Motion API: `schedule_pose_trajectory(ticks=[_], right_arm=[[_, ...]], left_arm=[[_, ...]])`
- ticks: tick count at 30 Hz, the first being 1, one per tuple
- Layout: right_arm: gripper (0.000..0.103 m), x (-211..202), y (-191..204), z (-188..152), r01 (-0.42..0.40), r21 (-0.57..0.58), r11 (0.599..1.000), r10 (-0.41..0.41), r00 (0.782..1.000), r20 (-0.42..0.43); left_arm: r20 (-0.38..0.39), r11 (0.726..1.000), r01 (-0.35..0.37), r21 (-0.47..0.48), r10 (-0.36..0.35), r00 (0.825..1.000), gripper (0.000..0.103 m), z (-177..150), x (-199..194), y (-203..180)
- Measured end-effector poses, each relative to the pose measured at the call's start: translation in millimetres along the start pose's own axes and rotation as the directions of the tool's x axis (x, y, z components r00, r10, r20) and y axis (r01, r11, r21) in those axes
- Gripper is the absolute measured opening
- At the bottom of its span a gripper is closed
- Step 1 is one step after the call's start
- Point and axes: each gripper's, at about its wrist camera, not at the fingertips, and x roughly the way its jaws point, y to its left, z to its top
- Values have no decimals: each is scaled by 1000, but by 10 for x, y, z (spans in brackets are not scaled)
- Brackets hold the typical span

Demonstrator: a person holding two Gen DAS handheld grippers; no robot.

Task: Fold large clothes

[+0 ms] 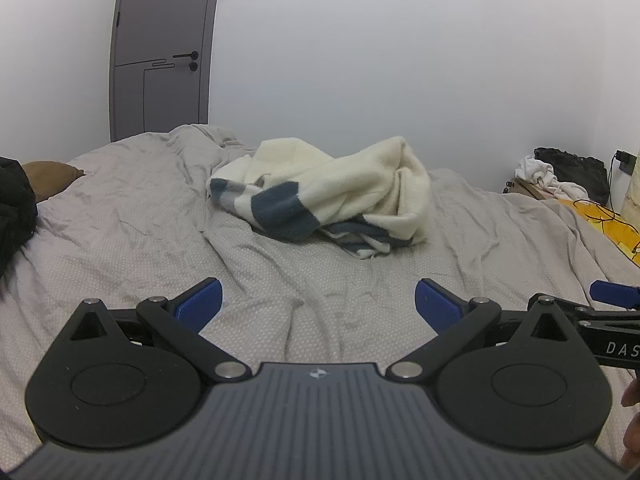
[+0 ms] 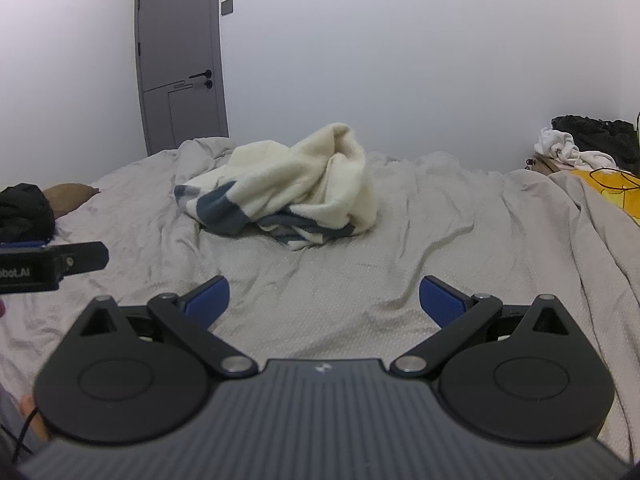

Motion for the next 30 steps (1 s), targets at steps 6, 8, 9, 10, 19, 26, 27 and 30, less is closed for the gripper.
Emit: schedule_pose_trajectory(ticks=[6, 8, 9, 10, 19, 26, 27, 30], right_arm=[[103, 5, 7, 0, 7, 3, 1000, -7, 1000, -4], [103, 6, 17, -8, 8, 1, 1000, -8, 1000, -4], [103, 5, 24, -11, 7, 0, 1000, -7, 1000, -5], [103, 4, 27, -13, 5, 0, 1000, -5, 1000, -5], [103, 18, -14, -7, 3, 10, 1000, -3, 1000, -8], [103, 20, -4, -24, 6, 6, 1000, -6, 1000, -11], [103, 20, -5, -26, 5, 6, 1000, -5, 1000, -11], [103, 19, -3, -28, 7, 7, 1000, -6, 1000, -9]], left_arm=[[-2, 1000, 1, 2, -1, 1000, 103, -4, 3, 6], [-1, 1000, 3, -2, -3, 1000, 103, -4, 0, 13], [-1, 1000, 3, -3, -3, 1000, 103, -7, 2, 19], [-1, 1000, 2, -4, -2, 1000, 103, -7, 3, 23], [-5, 1000, 1, -3, -1, 1000, 103, -13, 23, 2], [-4, 1000, 1, -4, -1, 1000, 103, -14, 25, 4], [-1, 1000, 4, -2, -4, 1000, 103, -16, 22, 6], [4, 1000, 7, -1, -7, 1000, 103, -14, 22, -7]])
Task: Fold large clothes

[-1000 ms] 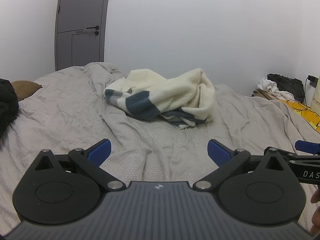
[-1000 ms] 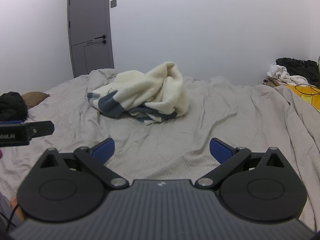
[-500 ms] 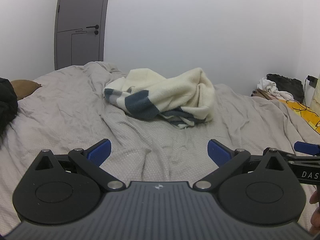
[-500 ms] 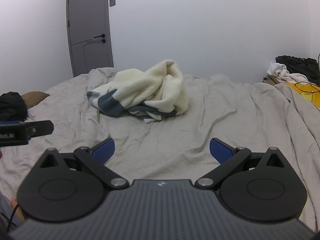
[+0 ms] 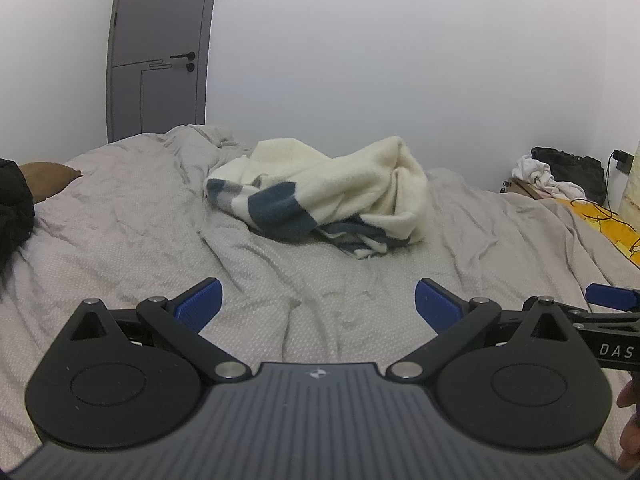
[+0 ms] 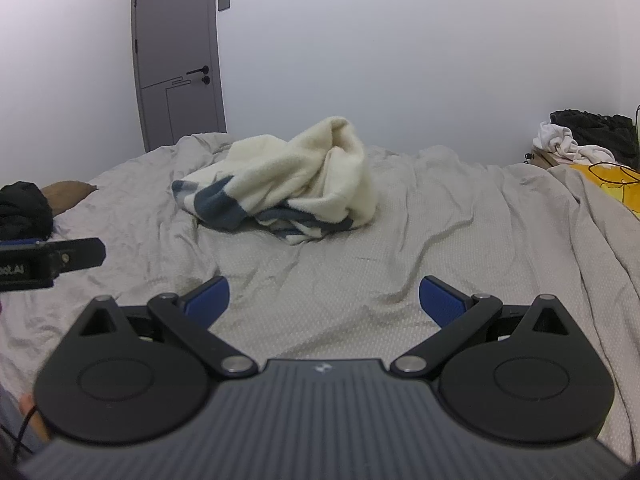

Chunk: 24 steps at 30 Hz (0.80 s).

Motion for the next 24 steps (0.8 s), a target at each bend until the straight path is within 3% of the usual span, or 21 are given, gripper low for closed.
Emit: schedule_pose_trajectory(ticks=[24], right_arm=[[103, 8, -2, -11, -5, 2, 1000, 5, 1000, -5]], left_arm=[[12, 1000, -25, -14, 25, 1000, 103, 5, -8, 29]])
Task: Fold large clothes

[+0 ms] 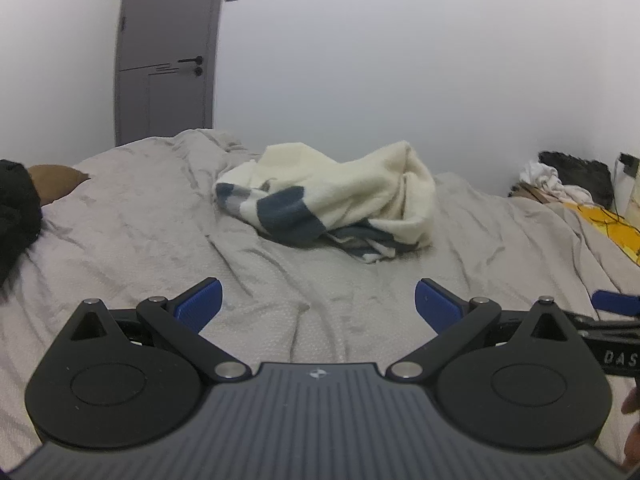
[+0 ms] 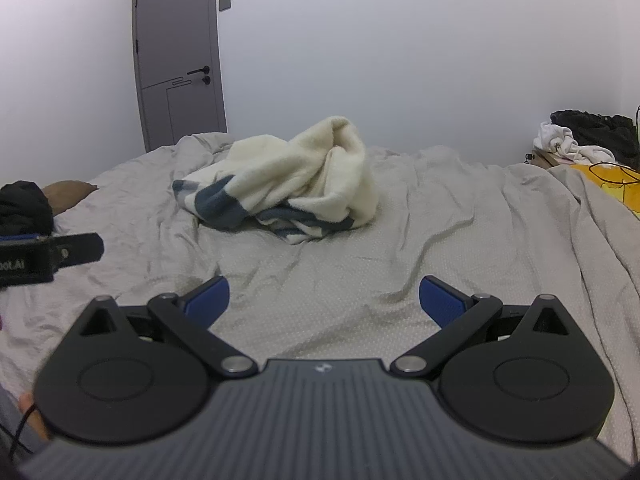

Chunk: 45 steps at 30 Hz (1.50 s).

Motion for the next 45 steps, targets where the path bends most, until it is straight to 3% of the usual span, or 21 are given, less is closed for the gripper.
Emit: schedule_pose_trajectory(ticks=[45], right_arm=[[103, -18, -2, -38, -7, 8, 1000, 7, 1000, 2]], left_arm=[[-3, 999, 35, -3, -35, 999, 103, -9, 71, -8]])
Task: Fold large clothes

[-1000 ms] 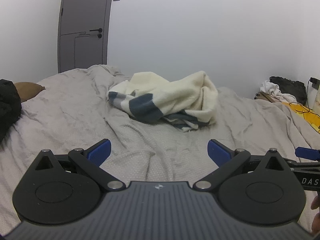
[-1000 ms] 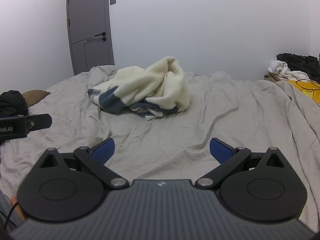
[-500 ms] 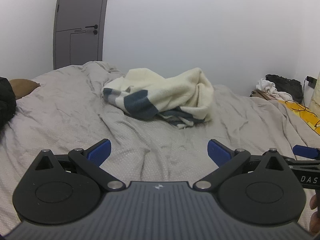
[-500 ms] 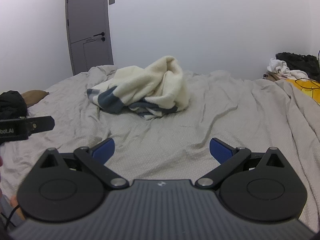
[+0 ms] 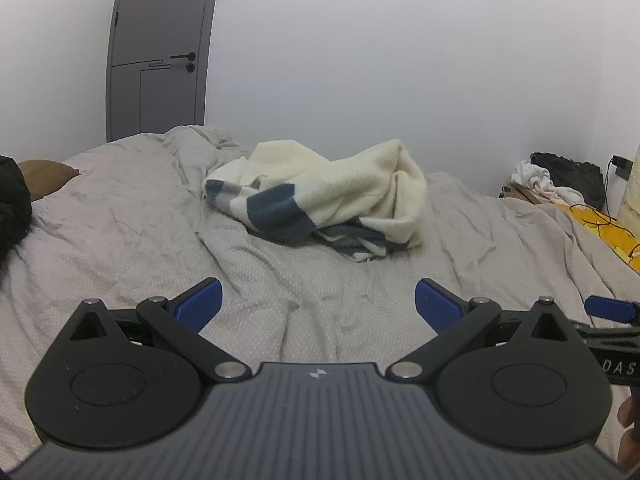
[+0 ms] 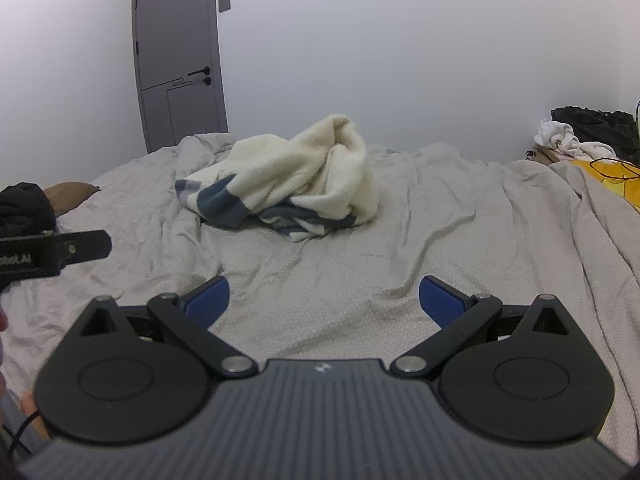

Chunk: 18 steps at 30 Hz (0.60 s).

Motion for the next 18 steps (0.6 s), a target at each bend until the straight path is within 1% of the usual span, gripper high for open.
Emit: schedule_pose_trajectory(ticks=[3, 7, 11, 18], right_arm=[[103, 32, -12, 20, -3, -5, 1000, 3, 1000, 3], [103, 160, -46, 108, -24, -13, 1000, 24, 1000, 3], [103, 372, -97, 233, -44, 1, 999, 44, 999, 0], [102, 813, -216, 392, -25, 57, 998, 25, 1000, -12]], left_arm=[[8, 1000, 14, -6, -14, 1000, 103, 73, 114, 1], [2, 999, 40, -1, -40, 999, 103, 220, 369, -20], [-40, 997, 75, -19, -76, 996, 103, 328, 695, 12], [-98, 997, 69, -35, -72, 993, 103, 503, 1420, 116]])
